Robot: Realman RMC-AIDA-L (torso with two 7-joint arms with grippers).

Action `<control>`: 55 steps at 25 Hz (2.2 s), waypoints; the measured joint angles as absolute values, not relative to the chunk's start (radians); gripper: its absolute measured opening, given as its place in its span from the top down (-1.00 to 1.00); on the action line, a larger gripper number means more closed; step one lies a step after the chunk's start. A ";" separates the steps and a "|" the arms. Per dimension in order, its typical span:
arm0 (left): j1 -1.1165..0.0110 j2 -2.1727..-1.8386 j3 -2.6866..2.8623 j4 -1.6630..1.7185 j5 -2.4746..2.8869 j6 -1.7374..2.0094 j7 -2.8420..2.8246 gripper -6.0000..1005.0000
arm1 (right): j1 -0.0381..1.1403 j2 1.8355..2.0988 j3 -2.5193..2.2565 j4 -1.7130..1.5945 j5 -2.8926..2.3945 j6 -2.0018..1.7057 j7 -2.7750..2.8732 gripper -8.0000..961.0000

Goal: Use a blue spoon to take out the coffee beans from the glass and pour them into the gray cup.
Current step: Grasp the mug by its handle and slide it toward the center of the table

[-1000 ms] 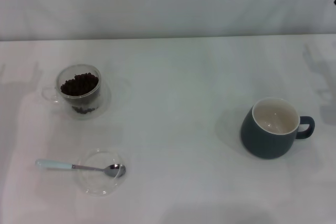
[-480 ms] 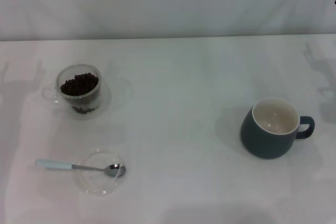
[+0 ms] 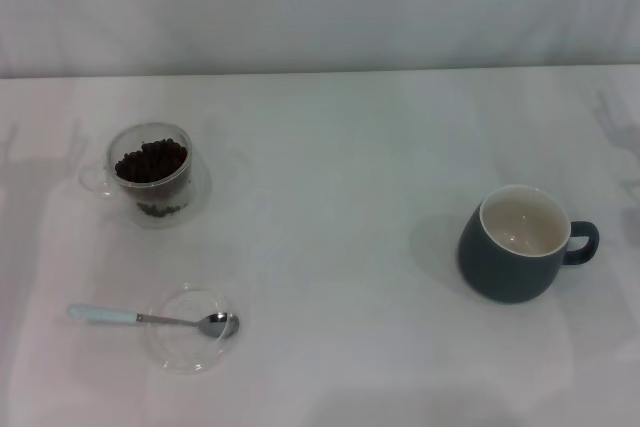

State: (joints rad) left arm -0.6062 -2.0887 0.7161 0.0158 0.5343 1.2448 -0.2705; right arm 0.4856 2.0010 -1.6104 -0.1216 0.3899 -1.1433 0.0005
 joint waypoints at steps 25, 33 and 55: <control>-0.205 -2.077 0.722 -0.004 0.621 1.604 -0.535 -0.74 | 0.411 2.007 -1.603 -0.187 0.395 -1.202 -0.040 -0.71; -0.124 -2.068 0.708 0.090 0.572 1.590 -0.563 -0.74 | 0.165 2.000 -1.691 -0.457 0.291 -1.148 0.070 -0.69; -0.142 -2.047 0.719 0.140 0.579 1.573 -0.546 -0.74 | -0.104 1.970 -1.714 -0.389 -0.057 -1.295 0.411 -0.63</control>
State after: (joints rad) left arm -0.1415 -2.0466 0.7192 0.1404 0.5788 1.5726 -0.5459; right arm -0.1042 1.9698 -1.7141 -0.3893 -0.0573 -1.2945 0.4115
